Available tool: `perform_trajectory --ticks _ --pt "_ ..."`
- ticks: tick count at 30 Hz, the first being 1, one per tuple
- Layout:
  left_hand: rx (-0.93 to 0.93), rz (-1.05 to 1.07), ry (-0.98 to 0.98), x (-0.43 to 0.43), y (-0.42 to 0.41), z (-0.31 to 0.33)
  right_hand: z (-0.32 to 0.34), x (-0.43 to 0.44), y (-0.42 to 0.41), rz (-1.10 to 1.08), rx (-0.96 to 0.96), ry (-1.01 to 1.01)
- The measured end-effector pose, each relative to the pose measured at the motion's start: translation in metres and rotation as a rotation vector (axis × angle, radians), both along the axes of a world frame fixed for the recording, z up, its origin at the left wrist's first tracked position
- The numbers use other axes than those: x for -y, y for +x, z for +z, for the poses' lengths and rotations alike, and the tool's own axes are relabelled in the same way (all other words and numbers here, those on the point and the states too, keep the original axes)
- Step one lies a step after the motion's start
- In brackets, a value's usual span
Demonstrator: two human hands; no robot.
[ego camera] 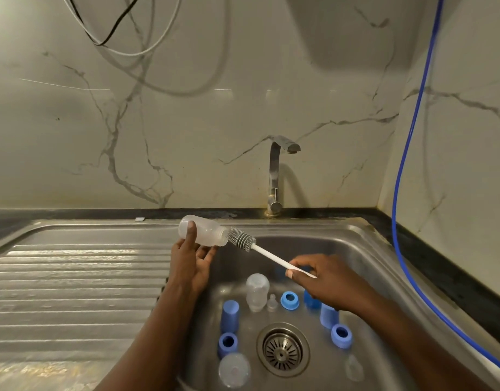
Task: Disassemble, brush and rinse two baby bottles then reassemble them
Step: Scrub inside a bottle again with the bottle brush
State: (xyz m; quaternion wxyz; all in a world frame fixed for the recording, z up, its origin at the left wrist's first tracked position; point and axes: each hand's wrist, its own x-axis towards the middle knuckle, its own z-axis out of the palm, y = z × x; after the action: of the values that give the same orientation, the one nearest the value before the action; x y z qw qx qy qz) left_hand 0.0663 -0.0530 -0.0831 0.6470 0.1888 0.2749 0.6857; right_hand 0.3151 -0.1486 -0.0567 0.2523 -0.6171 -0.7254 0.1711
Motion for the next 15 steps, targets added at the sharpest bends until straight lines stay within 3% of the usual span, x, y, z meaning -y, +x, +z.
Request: perform_trajectory --ticks 7,15 --pt "0.012 -0.013 0.001 0.002 0.001 -0.002 0.0 0.003 -0.003 0.078 0.002 0.009" --pt "-0.216 -0.169 -0.013 0.011 0.018 0.002 -0.009 0.004 -0.011 0.043 0.076 0.027"
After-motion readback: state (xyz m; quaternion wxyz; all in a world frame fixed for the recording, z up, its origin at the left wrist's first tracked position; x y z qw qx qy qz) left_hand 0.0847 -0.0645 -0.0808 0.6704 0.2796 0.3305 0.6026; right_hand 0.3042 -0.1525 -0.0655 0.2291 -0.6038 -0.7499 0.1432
